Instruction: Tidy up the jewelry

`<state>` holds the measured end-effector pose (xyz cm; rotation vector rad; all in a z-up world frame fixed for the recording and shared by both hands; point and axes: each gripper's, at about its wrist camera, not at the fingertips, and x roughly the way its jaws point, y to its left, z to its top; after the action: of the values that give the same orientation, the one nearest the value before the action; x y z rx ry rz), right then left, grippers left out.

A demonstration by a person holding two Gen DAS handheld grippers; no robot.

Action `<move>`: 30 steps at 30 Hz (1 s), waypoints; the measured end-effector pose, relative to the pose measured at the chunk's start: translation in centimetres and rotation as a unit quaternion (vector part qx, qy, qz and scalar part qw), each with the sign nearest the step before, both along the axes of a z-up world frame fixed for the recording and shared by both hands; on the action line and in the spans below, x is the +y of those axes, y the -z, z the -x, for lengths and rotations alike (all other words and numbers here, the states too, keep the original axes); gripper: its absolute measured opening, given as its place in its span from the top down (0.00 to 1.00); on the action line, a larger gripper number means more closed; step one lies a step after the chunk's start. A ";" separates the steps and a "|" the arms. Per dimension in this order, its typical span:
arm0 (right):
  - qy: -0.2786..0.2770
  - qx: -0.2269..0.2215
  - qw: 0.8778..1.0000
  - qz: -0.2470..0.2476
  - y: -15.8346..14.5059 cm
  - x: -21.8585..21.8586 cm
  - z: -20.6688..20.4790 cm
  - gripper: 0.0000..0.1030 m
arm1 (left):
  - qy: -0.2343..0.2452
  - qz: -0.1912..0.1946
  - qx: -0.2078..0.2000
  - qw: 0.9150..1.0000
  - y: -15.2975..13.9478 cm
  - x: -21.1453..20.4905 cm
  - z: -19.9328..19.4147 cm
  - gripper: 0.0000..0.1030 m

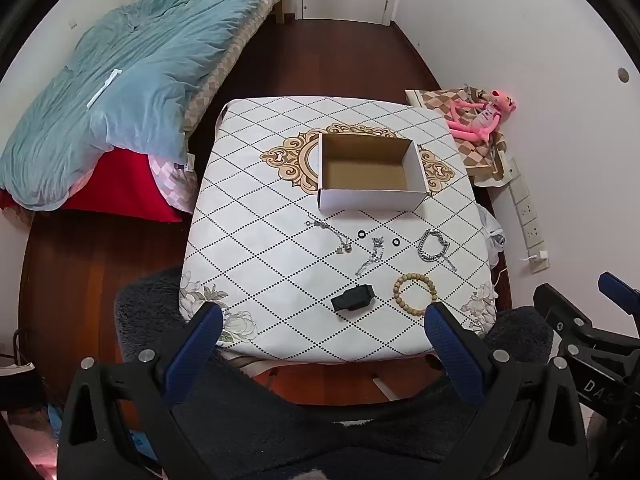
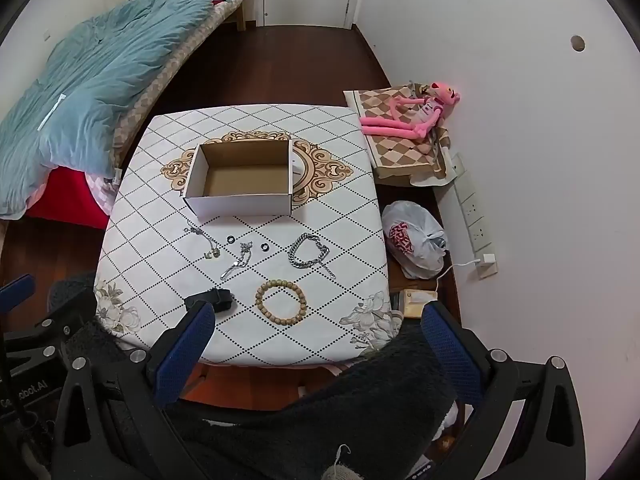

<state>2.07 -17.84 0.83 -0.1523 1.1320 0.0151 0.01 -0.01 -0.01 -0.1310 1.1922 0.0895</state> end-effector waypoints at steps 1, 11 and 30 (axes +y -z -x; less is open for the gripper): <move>0.001 0.001 1.000 0.001 0.0 0.0 0.0 0.00 | 0.000 -0.001 -0.001 1.000 0.0 0.0 0.0 0.00; 0.001 -0.001 1.000 0.002 -0.6 0.2 0.3 0.00 | 0.000 -0.005 -0.006 1.000 -0.5 -0.4 0.0 0.00; -0.001 -0.003 1.000 0.001 -0.5 0.0 0.4 0.00 | 0.003 -0.003 -0.013 1.000 -1.2 -0.2 0.5 0.00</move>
<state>1.66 -17.83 1.35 -0.1541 1.1255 0.0148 -0.46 -0.25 1.21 -0.1226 1.1671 0.0863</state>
